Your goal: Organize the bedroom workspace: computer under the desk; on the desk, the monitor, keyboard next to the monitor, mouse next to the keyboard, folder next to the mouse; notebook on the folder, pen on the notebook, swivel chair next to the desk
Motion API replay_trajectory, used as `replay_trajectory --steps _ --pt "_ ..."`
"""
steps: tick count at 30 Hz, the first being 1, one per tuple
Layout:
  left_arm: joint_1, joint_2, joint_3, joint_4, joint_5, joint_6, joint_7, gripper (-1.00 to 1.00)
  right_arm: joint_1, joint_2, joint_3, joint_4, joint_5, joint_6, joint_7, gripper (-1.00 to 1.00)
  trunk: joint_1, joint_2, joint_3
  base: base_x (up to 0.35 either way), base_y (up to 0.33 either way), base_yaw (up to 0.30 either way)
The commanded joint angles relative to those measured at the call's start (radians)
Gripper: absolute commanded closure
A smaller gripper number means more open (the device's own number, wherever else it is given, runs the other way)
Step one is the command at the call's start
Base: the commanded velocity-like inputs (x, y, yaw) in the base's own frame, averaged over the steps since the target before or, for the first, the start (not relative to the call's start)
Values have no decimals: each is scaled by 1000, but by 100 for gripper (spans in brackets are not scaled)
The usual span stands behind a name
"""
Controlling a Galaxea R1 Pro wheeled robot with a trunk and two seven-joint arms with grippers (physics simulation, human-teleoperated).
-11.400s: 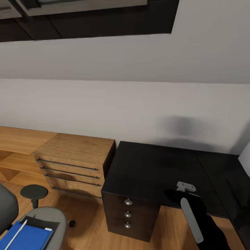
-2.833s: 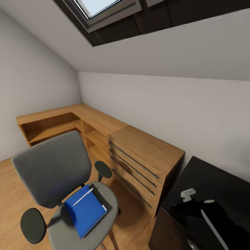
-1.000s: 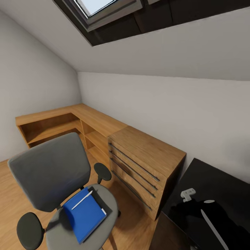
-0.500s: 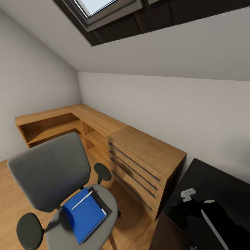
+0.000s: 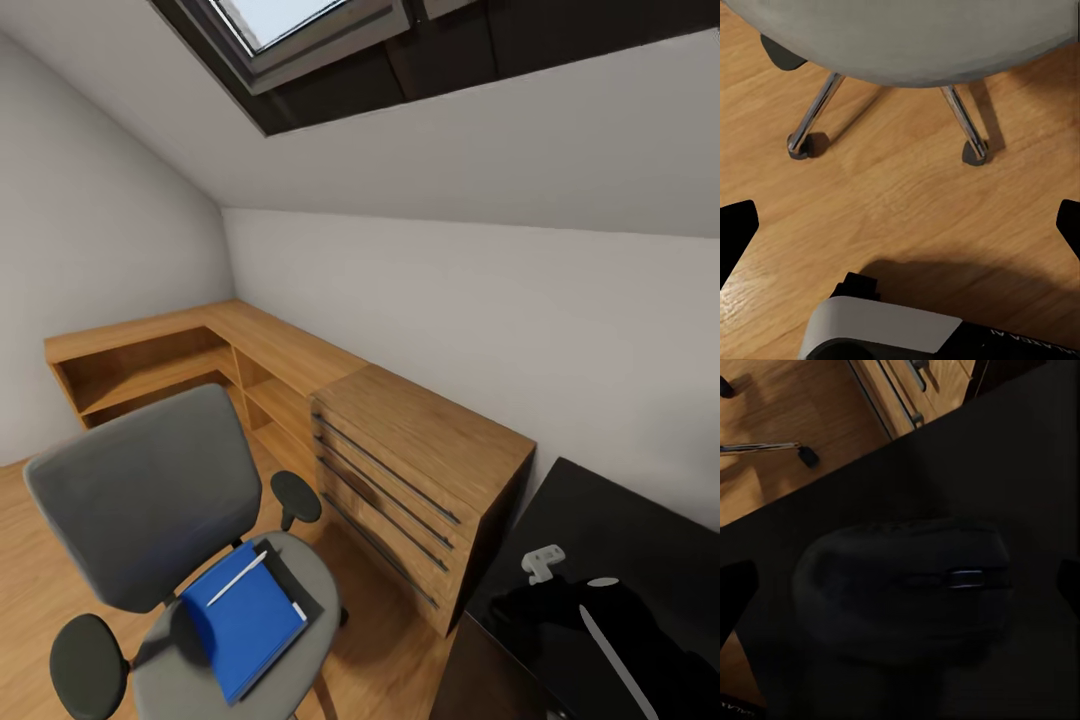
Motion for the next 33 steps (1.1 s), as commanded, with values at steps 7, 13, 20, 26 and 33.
replay_trajectory --steps 7,13,20,26,33 --pt "-1 0 -2 1 0 -3 4 -100 -1 -1 2 0 -8 6 -3 -100 -27 49 21 0 0 0" --pt "-1 0 -2 1 0 -3 4 -100 -1 -1 -1 -1 -9 6 -4 -100 -50 91 40 0 0 0" --pt "-1 0 -2 1 0 -3 4 -100 -1 -1 -2 -3 -9 7 -6 -100 -77 140 62 0 0 0" --pt "-1 0 -2 1 0 -3 4 -100 -1 0 -4 -9 -13 9 -5 -100 -100 182 80 0 0 0" --pt "-1 0 -2 1 0 -3 4 -100 -1 0 -4 -41 -17 18 -5 -100 -100 182 82 0 0 -3"
